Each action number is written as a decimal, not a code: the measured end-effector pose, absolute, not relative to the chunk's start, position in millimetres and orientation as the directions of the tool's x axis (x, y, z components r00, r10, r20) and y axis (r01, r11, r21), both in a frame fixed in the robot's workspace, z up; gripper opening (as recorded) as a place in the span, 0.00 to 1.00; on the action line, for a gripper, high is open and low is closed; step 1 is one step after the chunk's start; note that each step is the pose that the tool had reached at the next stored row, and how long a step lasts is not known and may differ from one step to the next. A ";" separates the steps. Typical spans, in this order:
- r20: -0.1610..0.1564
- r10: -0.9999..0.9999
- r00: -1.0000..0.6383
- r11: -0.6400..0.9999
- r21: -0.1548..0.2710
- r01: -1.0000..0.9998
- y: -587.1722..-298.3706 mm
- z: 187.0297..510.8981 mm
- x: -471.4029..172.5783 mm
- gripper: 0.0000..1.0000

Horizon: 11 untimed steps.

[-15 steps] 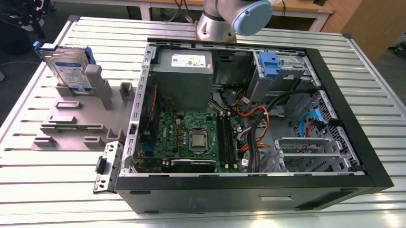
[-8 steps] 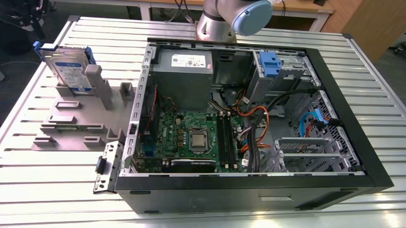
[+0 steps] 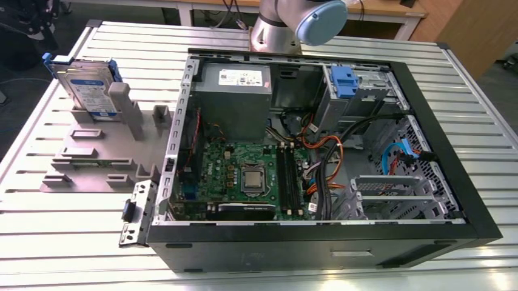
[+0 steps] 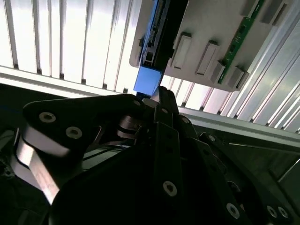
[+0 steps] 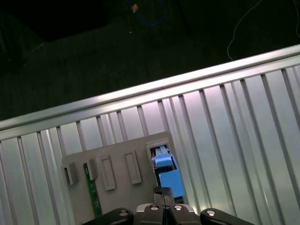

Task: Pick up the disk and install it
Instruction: 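Pick up the disk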

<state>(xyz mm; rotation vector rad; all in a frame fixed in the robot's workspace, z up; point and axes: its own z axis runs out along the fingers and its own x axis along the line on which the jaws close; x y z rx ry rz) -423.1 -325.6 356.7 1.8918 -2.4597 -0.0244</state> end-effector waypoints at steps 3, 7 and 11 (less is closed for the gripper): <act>0.021 -0.973 -0.231 0.232 0.035 -0.972 -325.4 356.0 -423.2 0.11; 0.019 -0.973 -0.231 0.231 0.030 -0.972 -325.4 352.8 -423.7 0.11; 0.019 -0.973 -0.229 0.229 0.027 -0.973 -323.7 347.6 -423.8 0.17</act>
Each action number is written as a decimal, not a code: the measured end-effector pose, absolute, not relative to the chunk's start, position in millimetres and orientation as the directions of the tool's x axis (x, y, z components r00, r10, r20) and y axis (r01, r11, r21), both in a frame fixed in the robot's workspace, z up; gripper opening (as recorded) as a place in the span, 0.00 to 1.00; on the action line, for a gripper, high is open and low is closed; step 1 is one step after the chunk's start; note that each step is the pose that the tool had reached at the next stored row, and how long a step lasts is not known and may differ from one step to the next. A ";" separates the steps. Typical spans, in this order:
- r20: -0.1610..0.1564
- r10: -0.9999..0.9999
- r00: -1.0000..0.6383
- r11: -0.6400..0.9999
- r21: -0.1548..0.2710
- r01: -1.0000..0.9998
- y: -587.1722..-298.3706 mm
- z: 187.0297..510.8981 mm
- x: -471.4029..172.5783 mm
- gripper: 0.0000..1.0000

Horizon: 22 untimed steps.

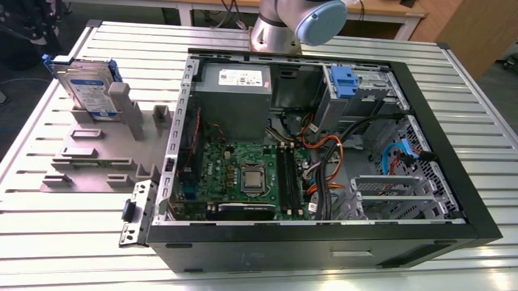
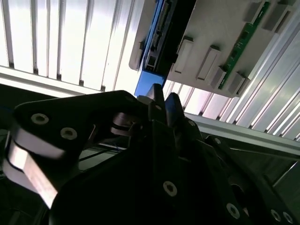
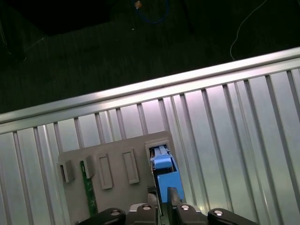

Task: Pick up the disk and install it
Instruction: 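Pick up the disk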

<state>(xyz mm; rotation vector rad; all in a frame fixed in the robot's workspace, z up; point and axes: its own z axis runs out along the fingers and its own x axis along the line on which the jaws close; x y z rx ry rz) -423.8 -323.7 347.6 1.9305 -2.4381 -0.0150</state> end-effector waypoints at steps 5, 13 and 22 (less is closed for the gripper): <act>0.018 -0.976 -0.218 0.218 0.024 -0.976 -323.5 340.1 -424.5 0.41; 0.015 -0.987 -0.161 0.161 0.024 -0.987 -321.7 330.8 -425.7 0.59; 0.007 -0.996 -0.086 0.086 0.024 -0.996 -321.6 317.0 -429.9 0.59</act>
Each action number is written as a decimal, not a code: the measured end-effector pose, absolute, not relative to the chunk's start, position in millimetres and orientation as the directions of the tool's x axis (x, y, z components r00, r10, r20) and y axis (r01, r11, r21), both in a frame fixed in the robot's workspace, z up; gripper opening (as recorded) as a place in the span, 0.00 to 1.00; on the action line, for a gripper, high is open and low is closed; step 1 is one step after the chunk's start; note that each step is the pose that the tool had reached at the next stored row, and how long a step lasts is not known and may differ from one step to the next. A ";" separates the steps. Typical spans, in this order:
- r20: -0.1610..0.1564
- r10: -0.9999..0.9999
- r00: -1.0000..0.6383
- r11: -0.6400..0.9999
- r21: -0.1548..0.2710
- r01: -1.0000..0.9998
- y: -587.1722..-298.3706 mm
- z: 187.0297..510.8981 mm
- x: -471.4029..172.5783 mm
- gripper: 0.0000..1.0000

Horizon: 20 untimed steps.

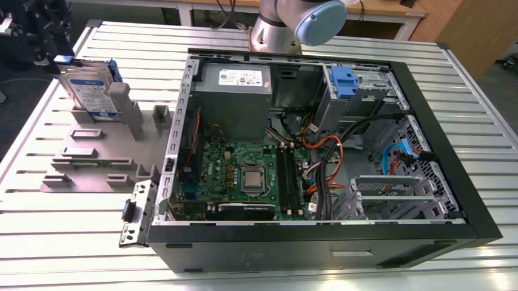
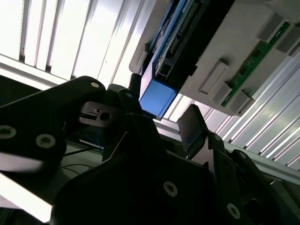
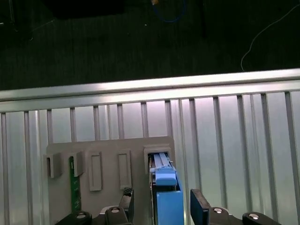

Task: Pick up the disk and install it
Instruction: 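Pick up the disk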

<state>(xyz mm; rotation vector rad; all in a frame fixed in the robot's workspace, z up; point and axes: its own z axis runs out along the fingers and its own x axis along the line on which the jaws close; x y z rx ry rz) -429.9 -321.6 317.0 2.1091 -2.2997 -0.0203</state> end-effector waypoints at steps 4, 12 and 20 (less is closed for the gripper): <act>0.007 -0.997 -0.077 0.077 0.024 -0.997 -321.7 311.8 -430.6 0.59; 0.007 -0.998 -0.062 0.062 0.022 -0.998 -320.7 305.4 -430.6 0.51; 0.006 -0.998 -0.055 0.055 0.021 -0.998 -318.3 301.3 -430.7 0.51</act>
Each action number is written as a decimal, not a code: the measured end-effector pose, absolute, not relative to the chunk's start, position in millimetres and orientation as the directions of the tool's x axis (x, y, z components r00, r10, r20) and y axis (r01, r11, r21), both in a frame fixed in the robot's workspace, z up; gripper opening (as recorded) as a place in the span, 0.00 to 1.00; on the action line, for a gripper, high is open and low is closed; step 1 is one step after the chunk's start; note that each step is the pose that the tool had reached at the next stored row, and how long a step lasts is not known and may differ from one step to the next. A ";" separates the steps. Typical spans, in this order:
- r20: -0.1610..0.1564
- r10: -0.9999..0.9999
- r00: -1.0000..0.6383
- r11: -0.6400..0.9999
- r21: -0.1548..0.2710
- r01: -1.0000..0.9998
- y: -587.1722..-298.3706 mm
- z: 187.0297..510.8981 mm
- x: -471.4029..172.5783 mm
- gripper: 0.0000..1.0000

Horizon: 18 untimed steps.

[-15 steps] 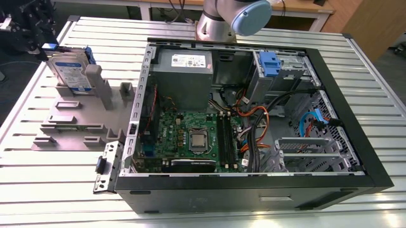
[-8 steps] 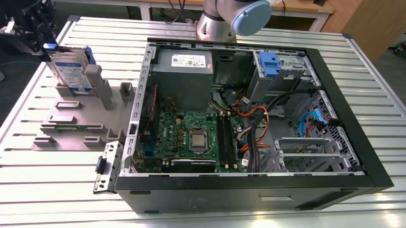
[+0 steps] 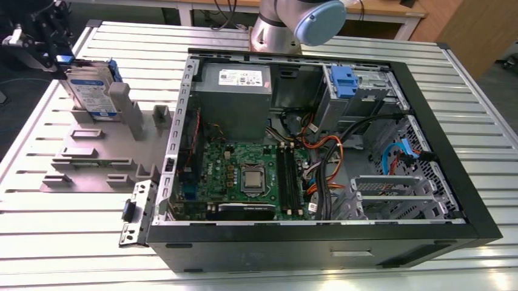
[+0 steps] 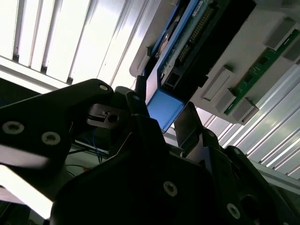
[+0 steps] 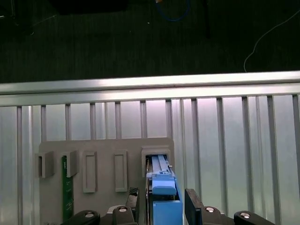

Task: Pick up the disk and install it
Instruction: 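Pick up the disk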

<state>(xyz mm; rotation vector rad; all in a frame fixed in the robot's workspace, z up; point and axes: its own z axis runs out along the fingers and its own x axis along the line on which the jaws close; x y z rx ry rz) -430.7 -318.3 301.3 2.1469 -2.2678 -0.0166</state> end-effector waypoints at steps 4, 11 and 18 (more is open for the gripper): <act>0.005 -0.998 -0.055 0.055 0.021 -0.998 -318.0 297.8 -431.3 0.51; 0.005 -0.998 -0.055 0.055 0.021 -0.998 -317.8 293.3 -431.9 0.51; 0.005 -0.998 -0.055 0.055 0.021 -0.998 -317.8 289.8 -431.9 0.51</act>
